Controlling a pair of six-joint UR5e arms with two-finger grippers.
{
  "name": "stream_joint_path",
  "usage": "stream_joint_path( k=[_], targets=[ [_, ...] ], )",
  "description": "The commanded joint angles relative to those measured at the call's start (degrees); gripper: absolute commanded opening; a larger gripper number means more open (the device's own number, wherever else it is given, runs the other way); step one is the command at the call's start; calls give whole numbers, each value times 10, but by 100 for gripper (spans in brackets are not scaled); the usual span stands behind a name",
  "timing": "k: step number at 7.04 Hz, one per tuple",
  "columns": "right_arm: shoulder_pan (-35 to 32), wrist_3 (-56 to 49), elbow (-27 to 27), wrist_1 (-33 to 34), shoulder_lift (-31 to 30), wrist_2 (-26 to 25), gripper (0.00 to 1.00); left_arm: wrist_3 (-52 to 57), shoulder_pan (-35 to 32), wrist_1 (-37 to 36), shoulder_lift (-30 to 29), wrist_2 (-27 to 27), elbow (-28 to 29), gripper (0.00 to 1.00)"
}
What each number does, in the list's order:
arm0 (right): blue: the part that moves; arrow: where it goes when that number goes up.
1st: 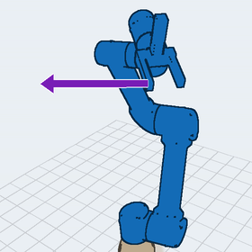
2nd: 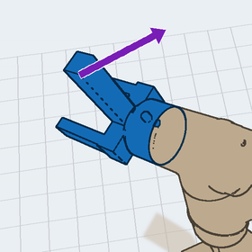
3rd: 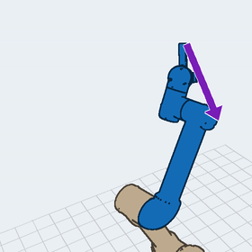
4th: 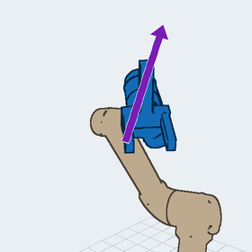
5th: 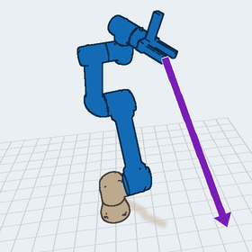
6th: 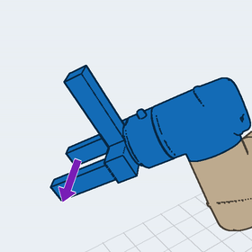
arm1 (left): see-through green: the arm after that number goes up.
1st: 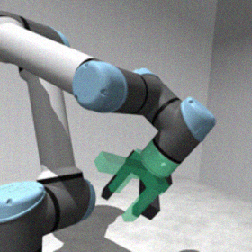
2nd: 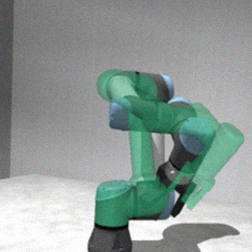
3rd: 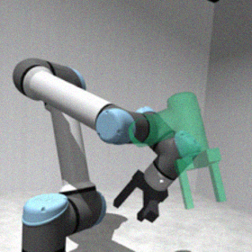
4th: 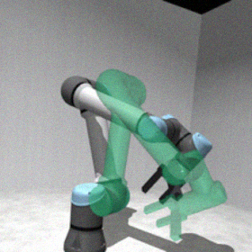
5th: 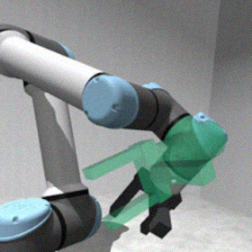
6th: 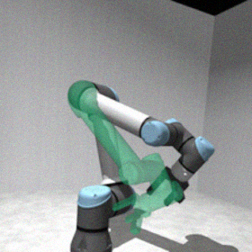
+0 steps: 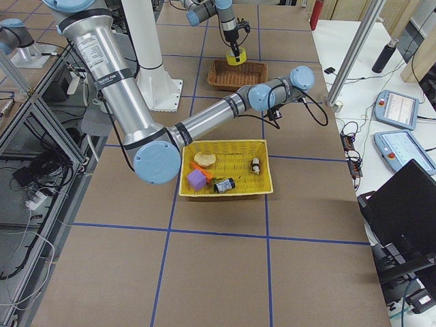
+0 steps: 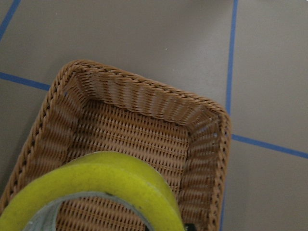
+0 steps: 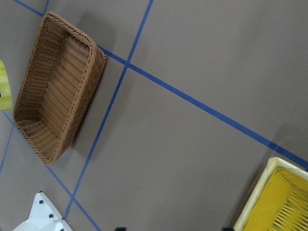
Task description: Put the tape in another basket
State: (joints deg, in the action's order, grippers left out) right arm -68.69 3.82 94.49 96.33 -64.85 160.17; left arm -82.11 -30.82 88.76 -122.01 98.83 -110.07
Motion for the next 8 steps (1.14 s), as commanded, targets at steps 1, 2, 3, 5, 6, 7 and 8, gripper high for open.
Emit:
stream_joint_path(
  k=[1,2,3,5,6,7,8],
  targets=[
    [-6,11,12,0,-16,-49,75,24,-6,-3,-24,43,65,4],
    [-9,51,20,0,-18,-73,76,36,-9,-4,-44,73,104,4],
    [-9,101,45,0,-29,-113,77,40,-17,-5,-62,107,143,4],
    [-12,110,76,0,-68,-160,91,49,-17,2,-66,114,165,4],
    [-16,110,82,-1,-80,-176,99,51,-17,4,-68,115,173,5],
    [-17,110,87,0,-91,-192,99,50,-17,21,-70,115,186,9],
    [-17,111,87,0,-91,-193,99,50,-17,51,-70,115,204,13]
  ],
)
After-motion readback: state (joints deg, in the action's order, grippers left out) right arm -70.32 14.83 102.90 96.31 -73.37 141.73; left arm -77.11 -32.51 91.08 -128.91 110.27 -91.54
